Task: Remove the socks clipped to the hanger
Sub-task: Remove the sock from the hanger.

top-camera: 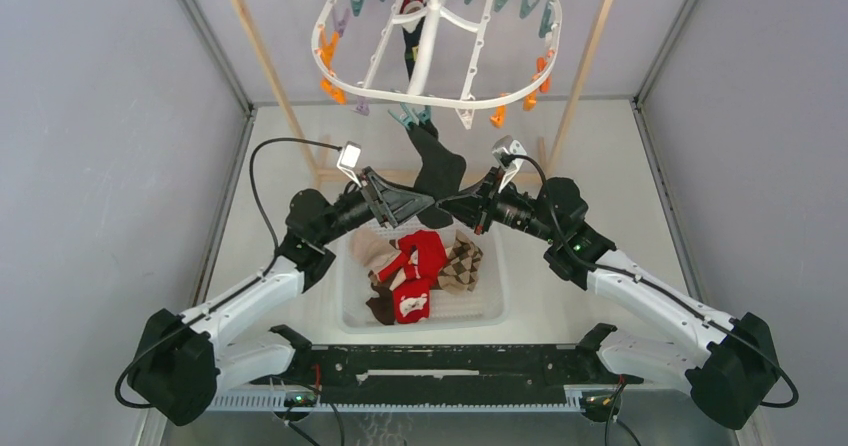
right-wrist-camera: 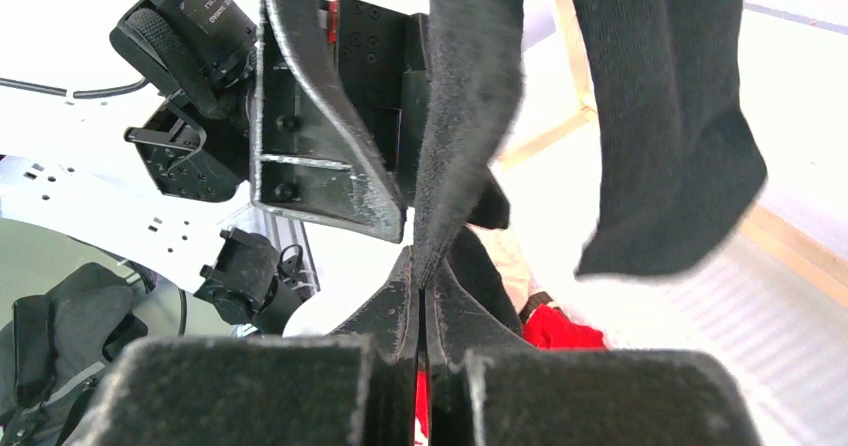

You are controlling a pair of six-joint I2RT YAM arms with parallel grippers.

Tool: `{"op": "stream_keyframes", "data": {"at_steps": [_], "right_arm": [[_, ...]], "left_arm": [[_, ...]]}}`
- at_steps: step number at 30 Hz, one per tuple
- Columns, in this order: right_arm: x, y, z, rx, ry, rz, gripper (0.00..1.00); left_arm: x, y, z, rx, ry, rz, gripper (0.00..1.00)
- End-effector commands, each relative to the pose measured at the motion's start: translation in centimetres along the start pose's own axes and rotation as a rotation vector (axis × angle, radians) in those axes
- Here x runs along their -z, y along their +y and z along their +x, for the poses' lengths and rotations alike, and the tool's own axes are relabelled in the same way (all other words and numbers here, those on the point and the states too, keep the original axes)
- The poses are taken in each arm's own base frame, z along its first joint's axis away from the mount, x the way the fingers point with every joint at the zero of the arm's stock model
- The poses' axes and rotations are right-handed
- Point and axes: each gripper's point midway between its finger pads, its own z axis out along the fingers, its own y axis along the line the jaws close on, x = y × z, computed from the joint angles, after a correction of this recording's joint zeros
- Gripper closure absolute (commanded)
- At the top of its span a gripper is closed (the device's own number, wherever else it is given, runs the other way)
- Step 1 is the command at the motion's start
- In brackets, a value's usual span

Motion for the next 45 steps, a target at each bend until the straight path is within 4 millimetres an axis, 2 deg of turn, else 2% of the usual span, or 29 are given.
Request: {"op": "stream_keyframes", "data": {"at_steps": [1, 9, 11, 12, 14, 18, 23, 31, 35, 39, 43, 45], "right_arm": [[-0.1, 0.7, -0.9, 0.001, -0.038, -0.022, 1.00], [-0.1, 0.6, -1.0, 0.007, -0.041, -0.015, 1.00], [-0.1, 0.6, -1.0, 0.006, -0.040, -0.014, 1.00], [-0.1, 0.6, -0.9, 0.004, -0.038, -0.013, 1.00], [-0.1, 0.6, -1.0, 0.004, -0.040, -0.012, 1.00], [0.2, 0.6, -1.1, 0.009, -0.043, -0.002, 0.93], [0.6, 0.3, -1.2, 0.013, -0.042, 0.024, 0.71], [1.2, 0.2, -1.7, 0.037, -0.059, 0.054, 0.54], [1.9, 0.3, -2.9, 0.077, -0.094, 0.075, 0.40], [2.2, 0.3, -4.4, 0.126, -0.115, 0.097, 0.22], [2.1, 0.2, -6.7, 0.176, -0.152, 0.111, 0.05], [2.2, -0.1, -8.1, 0.196, -0.175, 0.119, 0.01]], "left_arm": [[-0.3, -1.7, -0.1, -0.022, 0.003, 0.088, 0.48], [-0.1, -2.1, 0.0, -0.017, 0.009, 0.104, 0.72], [0.0, -2.2, -0.1, -0.016, 0.009, 0.106, 0.83], [0.0, -2.3, -0.1, -0.015, 0.009, 0.107, 0.93], [0.0, -2.3, -0.1, -0.013, 0.010, 0.108, 0.99], [0.2, -2.3, 0.1, -0.012, 0.018, 0.098, 1.00], [0.8, -2.0, 0.5, -0.021, 0.039, 0.058, 1.00], [1.6, -2.2, 0.4, -0.027, 0.050, 0.024, 1.00], [1.8, -2.5, 0.2, -0.027, 0.054, 0.024, 1.00], [1.9, -2.6, 0.2, -0.031, 0.056, 0.021, 1.00], [1.9, -2.4, 0.3, -0.027, 0.059, 0.015, 1.00], [1.9, -2.4, 0.3, -0.028, 0.060, 0.016, 1.00]]}}
